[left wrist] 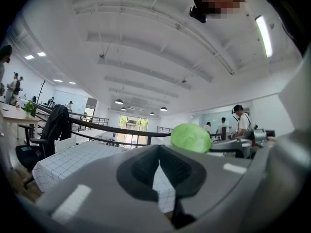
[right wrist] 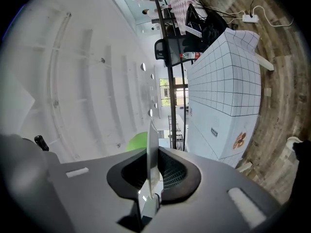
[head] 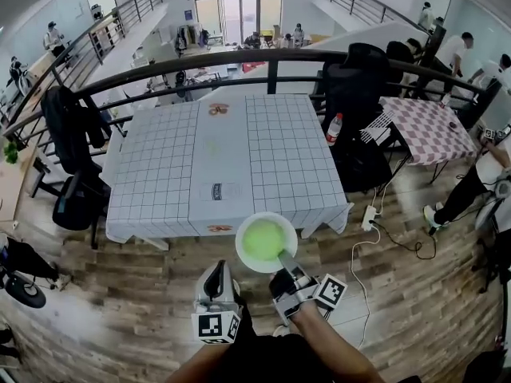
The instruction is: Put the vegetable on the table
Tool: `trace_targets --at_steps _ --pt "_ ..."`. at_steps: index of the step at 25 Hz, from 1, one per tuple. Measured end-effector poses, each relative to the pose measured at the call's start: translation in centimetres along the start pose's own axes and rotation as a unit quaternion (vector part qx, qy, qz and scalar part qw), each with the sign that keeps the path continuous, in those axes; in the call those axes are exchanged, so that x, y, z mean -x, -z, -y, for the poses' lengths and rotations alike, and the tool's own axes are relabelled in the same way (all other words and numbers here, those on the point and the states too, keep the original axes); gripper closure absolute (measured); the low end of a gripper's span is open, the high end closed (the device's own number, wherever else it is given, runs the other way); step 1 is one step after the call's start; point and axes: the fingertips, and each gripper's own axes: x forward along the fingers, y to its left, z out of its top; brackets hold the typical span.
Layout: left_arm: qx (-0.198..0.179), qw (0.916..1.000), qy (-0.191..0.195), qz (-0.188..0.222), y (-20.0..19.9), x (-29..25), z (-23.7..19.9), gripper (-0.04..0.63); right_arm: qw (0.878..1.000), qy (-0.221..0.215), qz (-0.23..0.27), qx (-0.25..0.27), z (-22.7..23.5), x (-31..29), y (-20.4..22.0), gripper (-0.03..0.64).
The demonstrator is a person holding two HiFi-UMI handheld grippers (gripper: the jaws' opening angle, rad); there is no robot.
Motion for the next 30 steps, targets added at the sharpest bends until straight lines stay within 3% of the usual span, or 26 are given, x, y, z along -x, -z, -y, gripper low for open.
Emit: trace_targets --at_steps 9,19,24,30 --pt "0.0 0.9998 0.022 0.002 -1.0 -8.8 -7.2 0.588 0.999 -0.046 0.006 0.014 -0.9 -10.2 -2.0 0.584" --pt "0.005 0.9973 0.071 0.017 -3.3 -17.1 -11.5 0.588 0.998 -0.037 0.04 0.029 -1.5 -16.8 -4.1 0.584" --pt "-0.001 0.9969 0.074 0.026 -2.9 -17.5 -13.1 0.588 0.997 -0.038 0.063 0.026 0.4 -15.5 -4.1 0.584" --pt "0.003 0.9983 0.058 0.011 -4.1 -21.6 -13.5 0.588 0.998 -0.016 0.053 0.036 0.4 -18.7 -7.6 0.584"
